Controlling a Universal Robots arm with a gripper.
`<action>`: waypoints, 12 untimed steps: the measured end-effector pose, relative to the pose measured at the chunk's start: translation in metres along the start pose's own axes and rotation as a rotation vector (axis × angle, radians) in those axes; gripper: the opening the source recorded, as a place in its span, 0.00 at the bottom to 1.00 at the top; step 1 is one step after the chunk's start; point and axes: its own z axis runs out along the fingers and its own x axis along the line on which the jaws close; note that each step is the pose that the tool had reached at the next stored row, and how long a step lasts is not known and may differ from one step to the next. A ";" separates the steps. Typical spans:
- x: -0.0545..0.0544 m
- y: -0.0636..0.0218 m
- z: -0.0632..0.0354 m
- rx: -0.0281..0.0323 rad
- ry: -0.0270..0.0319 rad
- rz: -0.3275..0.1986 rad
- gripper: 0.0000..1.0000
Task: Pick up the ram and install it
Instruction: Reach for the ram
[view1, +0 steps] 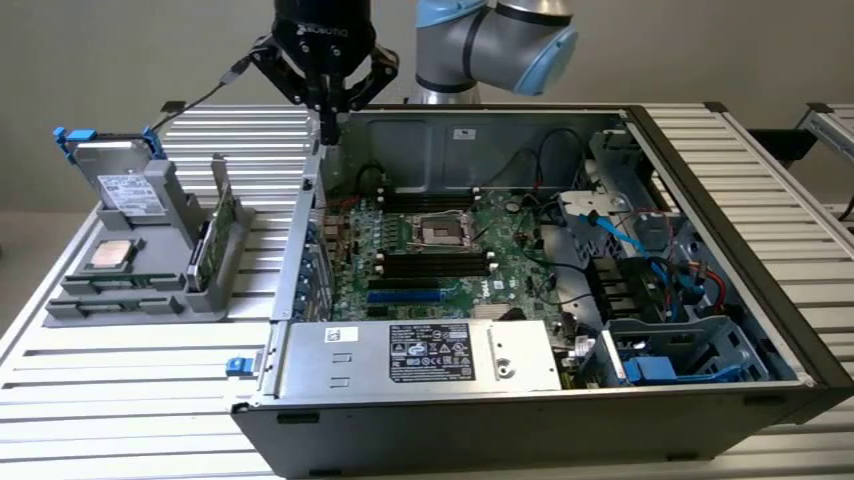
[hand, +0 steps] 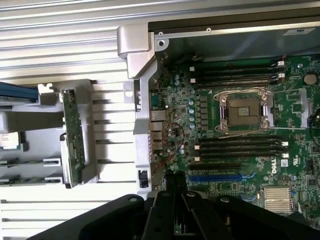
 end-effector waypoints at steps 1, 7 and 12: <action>0.001 -0.0001 0.0001 0.0002 0.0040 0.000 0.10; 0.019 -0.0014 0.0017 0.0003 0.0041 0.000 0.10; 0.042 -0.0032 0.0038 0.0002 0.0040 0.000 0.10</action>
